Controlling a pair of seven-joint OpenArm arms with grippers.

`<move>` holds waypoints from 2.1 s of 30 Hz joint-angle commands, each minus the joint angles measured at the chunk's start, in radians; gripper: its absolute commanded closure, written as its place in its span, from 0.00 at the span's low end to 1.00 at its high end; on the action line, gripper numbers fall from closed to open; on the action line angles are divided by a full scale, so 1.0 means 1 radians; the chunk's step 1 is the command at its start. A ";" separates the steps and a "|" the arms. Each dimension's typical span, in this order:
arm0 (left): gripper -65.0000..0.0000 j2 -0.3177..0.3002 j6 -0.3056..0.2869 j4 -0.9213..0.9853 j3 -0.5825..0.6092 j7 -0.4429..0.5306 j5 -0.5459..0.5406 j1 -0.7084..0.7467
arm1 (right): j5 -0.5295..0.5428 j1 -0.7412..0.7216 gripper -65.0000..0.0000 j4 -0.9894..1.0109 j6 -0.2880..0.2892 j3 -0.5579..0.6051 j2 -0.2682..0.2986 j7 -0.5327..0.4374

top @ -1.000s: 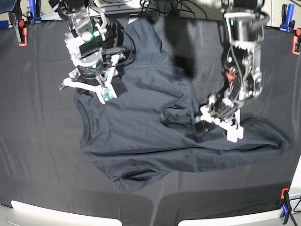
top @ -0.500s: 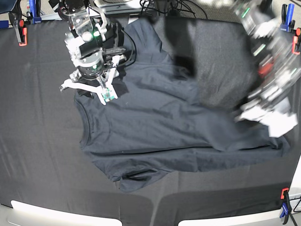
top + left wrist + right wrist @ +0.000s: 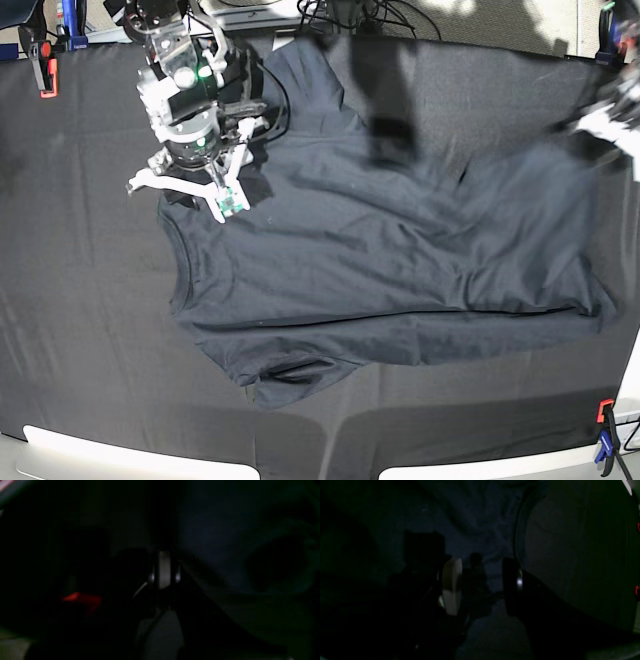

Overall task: Layout the t-shirt on the table in an organized manner, then fold the t-shirt properly
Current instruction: 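Pull the sleeve fabric outward with the left gripper to spread it, then move the right gripper to the shirt's side edge and grasp it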

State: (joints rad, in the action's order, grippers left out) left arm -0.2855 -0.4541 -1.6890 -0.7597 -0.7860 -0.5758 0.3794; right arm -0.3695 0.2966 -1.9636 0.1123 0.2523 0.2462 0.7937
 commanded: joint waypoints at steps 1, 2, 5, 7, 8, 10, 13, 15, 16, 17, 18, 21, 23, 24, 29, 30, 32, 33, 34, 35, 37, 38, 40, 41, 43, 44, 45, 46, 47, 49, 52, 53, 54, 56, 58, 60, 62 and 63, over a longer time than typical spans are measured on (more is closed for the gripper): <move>1.00 -0.018 -0.006 -0.019 -0.034 0.024 0.002 -0.002 | -0.013 -0.008 0.60 -0.018 -0.008 -0.005 0.003 -0.020; 1.00 -0.020 -0.006 -0.019 -0.060 0.024 0.014 -0.002 | -0.013 -0.008 0.60 -0.018 -0.008 -0.005 0.003 -0.020; 1.00 -0.040 -0.006 -0.019 -0.114 0.023 0.046 -0.002 | -0.013 -0.008 0.60 -0.018 -0.007 -0.005 0.003 -0.020; 1.00 -0.059 -0.002 -0.019 -0.125 0.010 0.043 0.000 | -0.013 -0.008 0.60 -0.018 -0.007 -0.005 0.003 -0.020; 1.00 -0.068 -0.003 -0.019 -0.124 -0.005 0.021 0.001 | -0.012 -0.008 0.60 -0.018 -0.007 -0.005 0.003 -0.020; 0.98 -0.073 -0.006 -0.019 -0.124 -0.046 -0.066 0.000 | -0.012 -0.008 0.60 -0.018 -0.008 -0.005 0.003 -0.020; 0.77 -0.060 -0.046 -0.019 -0.122 -0.066 -0.242 0.000 | -0.012 -0.008 0.60 -0.018 -0.008 -0.005 0.003 -0.021; 0.64 -0.039 -0.076 -0.019 -0.121 -0.065 -0.344 0.000 | -0.012 -0.008 0.60 -0.018 -0.008 -0.005 0.003 -0.020; 0.63 -0.030 -0.078 -0.019 -0.113 -0.059 -0.370 0.000 | -0.012 -0.008 0.60 -0.018 -0.007 -0.004 0.003 -0.019; 0.63 -0.022 -0.078 -0.017 -0.100 -0.049 -0.372 0.000 | -0.012 -0.008 0.60 -0.018 -0.008 -0.004 0.003 -0.019; 0.63 -0.015 -0.077 -0.011 -0.083 -0.042 -0.371 -0.001 | -0.012 -0.008 0.60 -0.018 -0.007 -0.004 0.003 -0.019; 0.63 -0.009 -0.077 0.020 -0.007 -0.024 -0.371 -0.003 | -0.012 -0.008 0.60 -0.018 -0.007 -0.005 0.003 -0.018; 0.63 -0.009 -0.077 0.050 0.046 -0.002 -0.367 -0.005 | -0.012 -0.008 0.60 -0.018 -0.007 -0.005 0.003 -0.014; 0.63 -0.009 -0.077 0.068 0.069 -0.002 -0.367 -0.008 | -0.012 -0.008 0.60 -0.018 -0.008 -0.004 0.003 -0.014; 0.63 -0.008 -0.077 0.161 0.126 -0.002 -0.322 -0.047 | -0.012 -0.008 0.60 -0.018 -0.008 -0.005 0.003 -0.007; 0.63 -0.008 -0.077 0.174 0.126 -0.002 -0.315 -0.054 | -0.012 -0.008 0.60 -0.018 -0.008 -0.005 0.003 -0.008; 0.64 -0.008 -0.077 0.195 0.126 0.002 -0.315 -0.068 | -0.012 -0.008 0.60 -0.018 -0.008 -0.005 0.003 -0.008; 0.64 -0.008 -0.077 0.206 0.126 0.009 -0.315 -0.073 | -0.012 -0.008 0.60 -0.018 -0.008 -0.005 0.003 -0.008; 0.65 -0.007 -0.077 0.217 0.126 0.021 -0.315 -0.080 | -0.012 -0.008 0.60 -0.018 -0.008 -0.005 0.003 -0.008; 0.69 -0.006 -0.077 0.227 0.126 0.036 -0.315 -0.084 | -0.012 -0.008 0.60 -0.018 -0.008 -0.005 0.003 -0.008; 0.86 -0.006 -0.078 0.241 0.127 0.067 -0.315 -0.087 | -0.012 -0.008 0.60 -0.018 -0.007 -0.004 0.003 -0.008; 0.98 -0.006 -0.078 0.244 0.127 0.082 -0.315 -0.088 | -0.012 -0.008 0.60 -0.018 -0.007 -0.005 0.003 -0.009; 1.00 -0.009 -0.078 0.244 0.123 0.100 -0.315 -0.088 | -0.013 -0.008 0.60 -0.018 -0.007 -0.005 0.003 -0.009; 1.00 -0.014 -0.078 0.244 0.116 0.097 -0.315 -0.088 | -0.013 -0.008 0.60 -0.018 -0.007 -0.005 0.003 -0.009; 1.00 -0.021 -0.078 0.243 0.078 0.066 -0.315 -0.086 | -0.013 -0.008 0.60 -0.018 -0.007 -0.005 0.003 -0.008; 1.00 -0.026 -0.078 0.243 0.045 0.039 -0.315 -0.085 | -0.013 -0.008 0.60 -0.018 -0.007 -0.005 0.003 -0.008; 1.00 -0.031 -0.078 0.243 0.009 0.009 -0.314 -0.083 | -0.013 -0.008 0.60 -0.018 -0.007 -0.005 0.003 -0.008; 1.00 -0.040 -0.079 0.243 -0.031 -0.018 -0.311 -0.080 | -0.013 -0.008 0.60 -0.018 -0.007 -0.005 0.003 -0.008; 1.00 -0.050 -0.082 0.243 -0.069 -0.051 -0.301 -0.079 | -0.013 -0.008 0.60 -0.018 -0.007 -0.005 0.003 -0.008; 1.00 -0.074 -0.101 0.243 -0.132 -0.116 -0.248 -0.077 | -0.013 -0.008 0.60 -0.018 -0.007 -0.005 0.003 -0.009; 1.00 -0.103 -0.105 0.243 -0.182 -0.158 -0.243 -0.077 | -0.012 -0.008 0.60 -0.018 -0.007 -0.004 0.003 -0.021; 1.00 -0.111 -0.105 0.243 -0.183 -0.157 -0.257 -0.076 | -0.012 -0.008 0.60 -0.018 -0.007 -0.004 0.003 -0.025; 1.00 -0.116 -0.105 0.243 -0.183 -0.157 -0.279 -0.074 | -0.012 -0.009 0.60 -0.018 -0.007 -0.005 0.003 -0.029; 1.00 -0.116 -0.105 0.243 -0.183 -0.157 -0.323 -0.075 | -0.012 -0.008 0.60 -0.018 -0.007 -0.004 0.003 -0.030; 1.00 -0.116 -0.115 0.243 -0.182 -0.157 -0.335 -0.075 | -0.012 -0.008 0.60 -0.018 -0.007 -0.004 0.003 -0.031; 1.00 -0.116 -0.134 0.243 -0.182 -0.157 -0.335 -0.075 | -0.012 -0.008 0.60 -0.019 -0.007 -0.004 0.003 -0.039; 0.85 -0.116 -0.146 0.243 -0.182 -0.157 -0.335 -0.075 | -0.004 -0.006 0.60 -0.031 -0.007 -0.004 0.004 -0.051; 0.76 -0.116 -0.146 0.243 -0.182 -0.156 -0.336 -0.075 | 0.016 -0.005 0.60 -0.045 -0.007 -0.005 0.004 -0.055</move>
State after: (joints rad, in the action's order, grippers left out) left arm -0.3794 -0.5880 -1.4322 -0.9352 -0.9588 -0.8875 0.3046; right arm -0.3458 0.2996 -1.9820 0.1123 0.2523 0.2462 0.7670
